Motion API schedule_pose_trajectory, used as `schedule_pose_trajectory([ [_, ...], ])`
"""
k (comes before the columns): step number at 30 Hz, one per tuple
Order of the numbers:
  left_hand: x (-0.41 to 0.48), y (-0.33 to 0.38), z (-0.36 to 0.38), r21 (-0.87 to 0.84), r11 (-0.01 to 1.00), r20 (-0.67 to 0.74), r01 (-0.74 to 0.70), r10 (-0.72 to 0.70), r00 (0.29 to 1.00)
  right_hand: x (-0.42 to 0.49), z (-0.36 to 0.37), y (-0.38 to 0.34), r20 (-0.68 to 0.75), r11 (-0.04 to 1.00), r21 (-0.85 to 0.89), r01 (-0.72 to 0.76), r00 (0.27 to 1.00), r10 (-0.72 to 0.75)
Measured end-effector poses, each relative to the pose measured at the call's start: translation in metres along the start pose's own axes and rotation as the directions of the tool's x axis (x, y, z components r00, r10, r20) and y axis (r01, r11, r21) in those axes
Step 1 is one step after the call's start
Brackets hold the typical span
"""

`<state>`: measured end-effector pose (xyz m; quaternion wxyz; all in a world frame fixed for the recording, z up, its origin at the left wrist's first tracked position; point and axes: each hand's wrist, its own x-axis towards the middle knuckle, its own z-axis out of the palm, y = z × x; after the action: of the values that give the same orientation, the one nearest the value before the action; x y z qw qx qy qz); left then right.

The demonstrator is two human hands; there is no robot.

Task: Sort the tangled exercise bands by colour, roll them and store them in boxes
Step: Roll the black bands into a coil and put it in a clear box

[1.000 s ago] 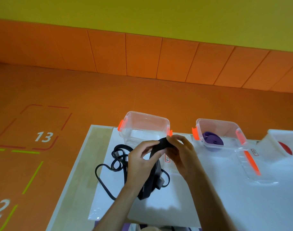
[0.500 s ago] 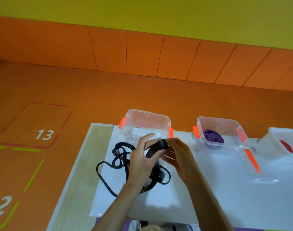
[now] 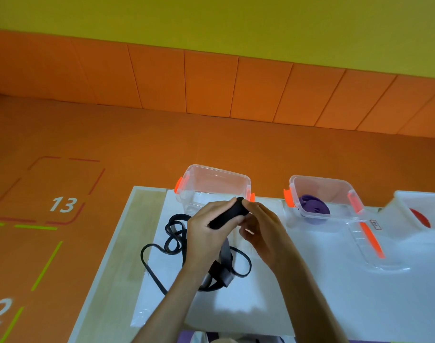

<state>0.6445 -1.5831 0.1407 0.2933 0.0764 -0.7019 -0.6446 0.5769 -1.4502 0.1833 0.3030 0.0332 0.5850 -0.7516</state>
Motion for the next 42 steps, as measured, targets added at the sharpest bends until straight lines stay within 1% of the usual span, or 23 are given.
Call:
schedule_pose_trajectory([
  [3, 0.001, -0.002, -0.001, 0.043, 0.998, -0.017, 0.047, -0.047, 0.999, 0.0, -0.001, -0.004, 0.006, 0.999, 0.027, 0.016, 1.0, -0.017],
  [5, 0.0, -0.002, -0.001, 0.06, 0.997, -0.025, 0.056, -0.054, 0.998, 0.0, -0.003, -0.005, 0.01, 0.997, 0.076, 0.009, 1.0, -0.01],
  [9, 0.004, 0.002, -0.001, 0.083, 0.996, -0.047, -0.028, 0.032, 0.998, 0.0, -0.001, -0.004, 0.022, 0.971, 0.24, -0.013, 1.0, 0.008],
  [11, 0.005, 0.004, -0.004, 0.038, 0.999, -0.026, -0.012, 0.013, 1.0, 0.001, 0.002, -0.002, 0.049, 0.953, 0.304, -0.019, 0.999, 0.005],
  [13, 0.006, 0.009, -0.005, -0.064, 0.995, -0.011, 0.076, -0.077, 0.997, 0.001, 0.003, -0.002, 0.081, 0.944, 0.33, -0.025, 0.997, -0.002],
  [14, 0.006, 0.011, -0.005, -0.118, 0.986, -0.015, 0.12, -0.122, 0.992, 0.001, 0.003, -0.002, 0.099, 0.95, 0.312, -0.018, 0.995, -0.013],
  [16, 0.01, 0.016, -0.003, -0.22, 0.959, -0.026, 0.177, -0.187, 0.982, 0.0, 0.001, -0.004, 0.116, 0.977, 0.212, 0.031, 0.992, -0.057],
  [18, 0.015, 0.022, -0.002, -0.289, 0.936, -0.009, 0.2, -0.211, 0.977, -0.003, -0.003, -0.009, 0.106, 0.99, 0.072, 0.122, 0.986, -0.13],
  [20, 0.019, 0.029, -0.002, -0.325, 0.922, 0.009, 0.21, -0.219, 0.976, -0.005, -0.006, -0.017, 0.1, 0.983, -0.002, 0.184, 0.978, -0.183],
  [23, 0.022, 0.036, 0.002, -0.342, 0.91, 0.008, 0.235, -0.248, 0.969, -0.005, -0.007, -0.023, 0.078, 0.968, 0.015, 0.25, 0.965, -0.25],
  [25, 0.023, 0.037, 0.006, -0.327, 0.911, -0.002, 0.253, -0.269, 0.963, -0.003, -0.006, -0.023, 0.064, 0.961, 0.065, 0.268, 0.96, -0.272],
  [28, 0.024, 0.038, 0.007, -0.283, 0.921, -0.019, 0.268, -0.285, 0.958, -0.002, -0.005, -0.015, 0.097, 0.957, 0.212, 0.198, 0.97, -0.222],
  [29, 0.024, 0.038, 0.005, -0.281, 0.921, -0.022, 0.271, -0.288, 0.957, -0.003, -0.004, -0.013, 0.122, 0.958, 0.23, 0.17, 0.972, -0.202],
  [30, 0.024, 0.039, 0.002, -0.275, 0.925, -0.027, 0.264, -0.282, 0.959, -0.002, -0.003, -0.01, 0.144, 0.968, 0.192, 0.159, 0.971, -0.188],
  [31, 0.025, 0.039, -0.001, -0.252, 0.937, -0.035, 0.243, -0.259, 0.965, -0.002, -0.002, -0.009, 0.157, 0.983, 0.073, 0.17, 0.971, -0.179],
  [32, 0.026, 0.039, -0.004, -0.21, 0.955, -0.037, 0.209, -0.221, 0.974, -0.001, -0.002, -0.009, 0.151, 0.974, -0.118, 0.194, 0.973, -0.175],
  [33, 0.027, 0.04, -0.006, -0.164, 0.971, -0.027, 0.172, -0.179, 0.983, -0.001, -0.001, -0.01, 0.143, 0.932, -0.29, 0.216, 0.973, -0.182],
  [34, 0.028, 0.041, -0.006, -0.127, 0.982, -0.016, 0.141, -0.145, 0.989, -0.001, -0.001, -0.01, 0.161, 0.902, -0.352, 0.252, 0.965, -0.207],
  [37, 0.029, 0.044, -0.004, -0.095, 0.992, -0.024, 0.088, -0.091, 0.996, -0.002, -0.004, -0.017, 0.226, 0.924, -0.202, 0.325, 0.933, -0.279],
  [39, 0.029, 0.044, -0.004, -0.075, 0.995, -0.03, 0.071, -0.073, 0.997, -0.003, -0.006, -0.023, 0.261, 0.913, -0.199, 0.356, 0.917, -0.301],
  [42, 0.028, 0.042, -0.006, -0.124, 0.987, 0.049, 0.101, -0.096, 0.994, -0.001, -0.008, -0.021, 0.226, 0.924, -0.13, 0.359, 0.918, -0.325],
])
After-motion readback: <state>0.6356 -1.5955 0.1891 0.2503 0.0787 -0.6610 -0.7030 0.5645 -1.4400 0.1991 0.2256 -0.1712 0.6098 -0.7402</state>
